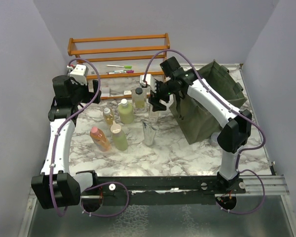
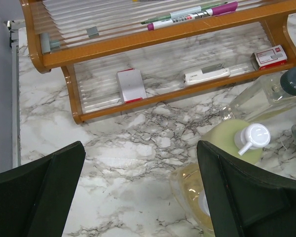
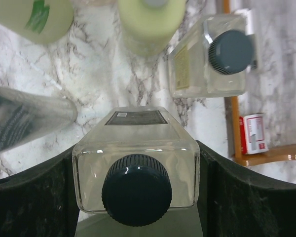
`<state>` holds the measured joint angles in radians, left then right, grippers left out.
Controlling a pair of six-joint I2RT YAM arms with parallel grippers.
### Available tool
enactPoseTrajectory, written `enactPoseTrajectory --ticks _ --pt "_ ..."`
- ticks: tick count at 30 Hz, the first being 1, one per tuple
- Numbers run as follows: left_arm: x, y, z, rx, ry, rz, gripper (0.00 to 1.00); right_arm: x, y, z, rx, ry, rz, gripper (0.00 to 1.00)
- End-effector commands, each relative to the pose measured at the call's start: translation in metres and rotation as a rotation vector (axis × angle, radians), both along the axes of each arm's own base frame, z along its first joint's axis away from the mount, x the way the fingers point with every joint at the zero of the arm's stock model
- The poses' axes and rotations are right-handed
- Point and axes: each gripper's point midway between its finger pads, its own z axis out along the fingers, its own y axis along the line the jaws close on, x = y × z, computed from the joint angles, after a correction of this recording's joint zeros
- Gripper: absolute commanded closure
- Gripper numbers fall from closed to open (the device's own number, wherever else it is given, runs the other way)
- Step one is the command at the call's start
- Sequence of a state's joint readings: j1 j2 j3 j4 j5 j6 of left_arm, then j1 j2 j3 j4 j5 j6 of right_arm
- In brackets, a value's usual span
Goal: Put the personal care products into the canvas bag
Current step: Pick up the care product from the center of the board, then place the care product in the canvas bag.
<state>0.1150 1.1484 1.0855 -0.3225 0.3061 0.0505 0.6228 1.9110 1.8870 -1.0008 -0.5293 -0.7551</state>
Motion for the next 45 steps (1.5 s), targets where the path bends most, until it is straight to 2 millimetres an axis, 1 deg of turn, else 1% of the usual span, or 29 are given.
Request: enactPoseTrajectory --ticks 1,4,8,13,16,19,23,26,27,30,31,34,37,41,45 --pt "0.004 -0.003 0.022 -0.005 -0.058 -0.02 0.01 0.012 0.015 0.118 0.222 -0.21 -0.08 0.99" --pt "0.01 -0.004 0.021 0.02 -0.043 -0.015 0.01 0.018 0.011 0.155 0.277 -0.267 -0.15 0.99" --pt "0.017 -0.019 0.02 0.042 -0.013 -0.071 0.01 0.027 -0.001 0.2 0.333 -0.353 -0.261 0.99" --pt "0.028 -0.035 0.029 0.013 -0.04 -0.113 0.01 0.035 -0.022 0.244 0.38 -0.441 -0.405 0.99" --pt "0.036 -0.046 0.035 0.013 -0.049 -0.136 0.01 0.033 -0.035 0.271 0.422 -0.494 -0.468 0.99" --pt "0.041 -0.057 0.035 0.018 -0.048 -0.164 0.01 0.027 -0.047 0.297 0.473 -0.538 -0.512 0.99" --pt "0.043 -0.078 0.034 0.038 -0.052 -0.23 0.01 0.02 -0.065 0.324 0.508 -0.589 -0.572 0.99" --pt "0.043 -0.101 0.035 0.065 -0.064 -0.307 0.01 0.019 -0.081 0.336 0.515 -0.633 -0.636 0.99" --pt "0.043 -0.107 0.034 0.069 -0.06 -0.327 0.01 0.02 -0.087 0.337 0.509 -0.647 -0.659 0.99" --pt "0.047 -0.127 0.044 0.066 -0.075 -0.382 0.01 0.02 -0.103 0.342 0.497 -0.68 -0.709 0.99" --pt "0.047 -0.134 0.042 0.063 -0.07 -0.401 0.01 0.02 -0.108 0.343 0.497 -0.683 -0.719 0.99" --pt "0.05 -0.154 0.046 0.044 -0.081 -0.464 0.01 0.015 -0.125 0.35 0.509 -0.694 -0.747 0.99" --pt "0.053 -0.175 0.051 0.024 -0.089 -0.527 0.01 0.011 -0.147 0.356 0.515 -0.707 -0.784 0.99" --pt "0.049 -0.211 0.064 0.031 -0.113 -0.643 0.01 0.009 -0.171 0.352 0.505 -0.703 -0.827 0.99" --pt "0.035 -0.253 0.078 0.056 -0.139 -0.788 0.02 0.011 -0.189 0.337 0.5 -0.657 -0.849 0.99"
